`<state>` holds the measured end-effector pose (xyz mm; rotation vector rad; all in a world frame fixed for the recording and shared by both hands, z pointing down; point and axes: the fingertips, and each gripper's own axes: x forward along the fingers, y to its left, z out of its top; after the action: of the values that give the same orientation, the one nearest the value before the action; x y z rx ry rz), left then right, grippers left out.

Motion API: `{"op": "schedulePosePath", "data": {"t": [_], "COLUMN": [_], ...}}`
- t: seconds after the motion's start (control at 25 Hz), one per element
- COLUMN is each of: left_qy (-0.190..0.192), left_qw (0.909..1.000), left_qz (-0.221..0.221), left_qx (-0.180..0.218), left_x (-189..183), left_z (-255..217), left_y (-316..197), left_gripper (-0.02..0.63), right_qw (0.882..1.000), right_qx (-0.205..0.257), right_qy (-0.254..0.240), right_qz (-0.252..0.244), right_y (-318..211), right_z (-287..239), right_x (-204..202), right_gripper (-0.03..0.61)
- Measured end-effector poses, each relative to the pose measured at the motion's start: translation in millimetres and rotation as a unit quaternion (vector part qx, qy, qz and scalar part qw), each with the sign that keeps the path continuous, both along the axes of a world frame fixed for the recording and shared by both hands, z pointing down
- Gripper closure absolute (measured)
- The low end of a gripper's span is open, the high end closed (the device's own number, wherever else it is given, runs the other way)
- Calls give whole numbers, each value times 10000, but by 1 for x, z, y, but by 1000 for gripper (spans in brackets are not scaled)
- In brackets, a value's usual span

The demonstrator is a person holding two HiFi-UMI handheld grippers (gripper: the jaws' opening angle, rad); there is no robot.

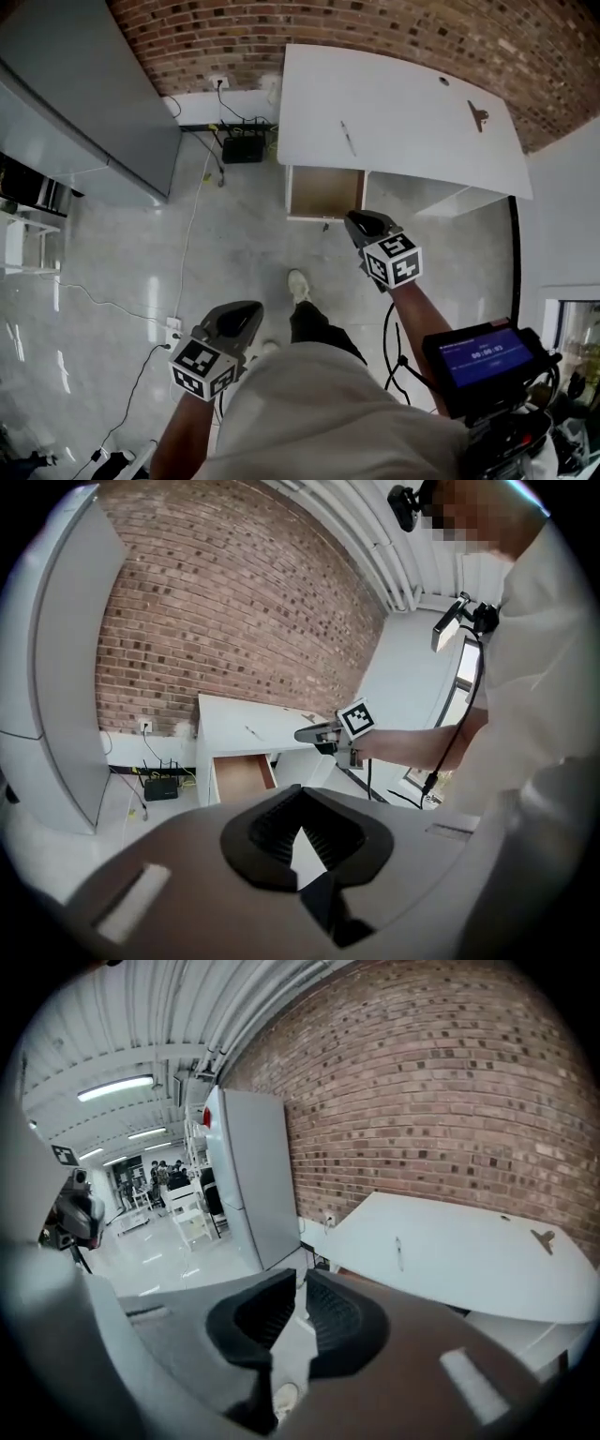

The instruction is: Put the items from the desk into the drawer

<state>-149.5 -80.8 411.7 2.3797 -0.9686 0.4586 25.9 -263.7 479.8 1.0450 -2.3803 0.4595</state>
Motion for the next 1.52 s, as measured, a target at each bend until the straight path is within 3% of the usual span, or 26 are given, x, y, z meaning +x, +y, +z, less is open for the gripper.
{"op": "schedulePosePath", "data": {"t": [0.32, 0.72, 0.8, 1.08, 1.24, 1.52], "left_qy": [-54, -188, -219, -279, -265, -203], "left_qw": [9998, 9994, 9992, 9986, 9985, 9985], "left_qz": [-44, -42, -21, -70, -105, -104], "left_qx": [-187, -293, -329, -447, -460, -494], "left_x": [35, 46, 47, 46, 43, 38], "left_z": [0, 6, 8, 14, 16, 18], "left_y": [-95, -159, -168, -189, -193, -195], "left_gripper": [606, 606, 607, 606, 606, 606], "right_qw": [9989, 9929, 9915, 9874, 9822, 9813], "right_qx": [-322, -631, -721, -953, -1249, -1265], "right_qy": [286, 870, 926, 1019, 1145, 1115], "right_qz": [185, 506, 564, 743, 812, 927], "right_y": [-142, -252, -267, -308, -312, -314], "right_z": [58, 133, 143, 165, 181, 183], "right_x": [36, 56, 58, 62, 65, 65], "right_gripper": [545, 525, 497, 492, 492, 511]}}
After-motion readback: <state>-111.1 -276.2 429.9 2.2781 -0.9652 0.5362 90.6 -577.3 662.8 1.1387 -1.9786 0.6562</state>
